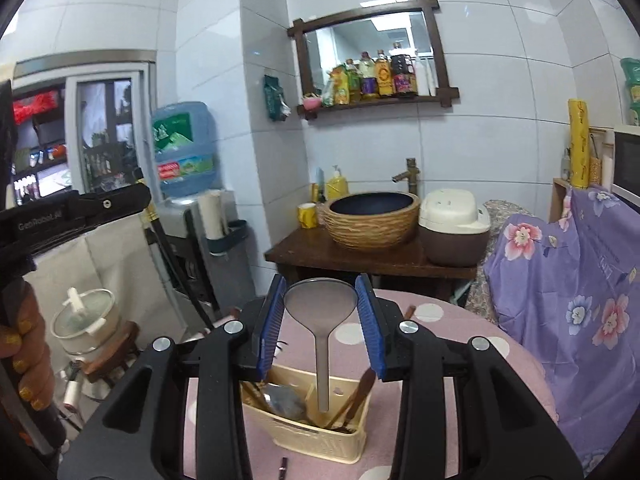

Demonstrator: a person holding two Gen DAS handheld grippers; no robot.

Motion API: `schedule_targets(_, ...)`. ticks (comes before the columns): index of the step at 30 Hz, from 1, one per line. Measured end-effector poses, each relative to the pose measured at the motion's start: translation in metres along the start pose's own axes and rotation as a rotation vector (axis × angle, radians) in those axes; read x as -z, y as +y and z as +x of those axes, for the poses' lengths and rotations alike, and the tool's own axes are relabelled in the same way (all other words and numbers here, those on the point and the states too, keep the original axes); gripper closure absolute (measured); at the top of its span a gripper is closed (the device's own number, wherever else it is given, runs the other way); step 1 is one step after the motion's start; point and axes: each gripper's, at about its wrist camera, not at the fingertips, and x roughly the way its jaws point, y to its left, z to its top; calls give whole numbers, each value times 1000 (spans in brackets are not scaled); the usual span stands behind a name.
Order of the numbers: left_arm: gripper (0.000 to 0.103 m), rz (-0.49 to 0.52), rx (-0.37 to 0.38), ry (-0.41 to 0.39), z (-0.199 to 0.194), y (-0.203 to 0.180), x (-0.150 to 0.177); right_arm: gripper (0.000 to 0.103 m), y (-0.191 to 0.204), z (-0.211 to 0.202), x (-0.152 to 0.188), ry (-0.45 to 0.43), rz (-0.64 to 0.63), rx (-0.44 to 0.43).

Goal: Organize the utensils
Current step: 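Lower the clear spoon and black chopstick into the cream holder, then open both grippers and move them back toward the remaining chopsticks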

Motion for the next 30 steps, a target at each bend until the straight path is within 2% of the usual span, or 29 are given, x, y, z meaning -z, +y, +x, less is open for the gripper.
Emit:
schedule_targets(7,95,-8,-32,110,44,9,55,66,-10,47,60,114,17,31)
schedule_targets(14,95,-23,-21,204,67,14,98,66,-6,54,96,133,-39,82)
schedule_targets(18,95,-21,-29,203,67,15,107,65,-3,56,105,129,-70,81)
schedule_targets(19,94,-23,-22,202,65,15,108,62,-3,54,107,123,-78,81)
schedule_targets(20,92,-22,-18,198,62,15,108,56,-2,52,107,116,-84,86)
schedule_targets(21,88,-18,-18,191,58,15,109,43,-2,48,107,102,-90,92)
schedule_targets(22,73,-14,-17,179,52,14,110,37,-1,42,107,82,-96,95)
schedule_targets(23,55,-12,-19,163,44,14,112,37,0,34,107,56,-101,100)
schedule_targets(24,49,-6,-26,149,36,15,116,37,1,26,108,41,-109,108)
schedule_targets(26,47,14,-37,148,26,13,127,35,2,10,115,31,-127,124)
schedule_targets(27,47,25,-38,163,20,12,137,29,2,4,119,32,-127,133)
schedule_targets(28,47,29,-37,183,17,12,147,25,0,-2,125,39,-123,143)
schedule_targets(30,47,29,-34,242,16,12,170,25,-5,-10,138,75,-109,166)
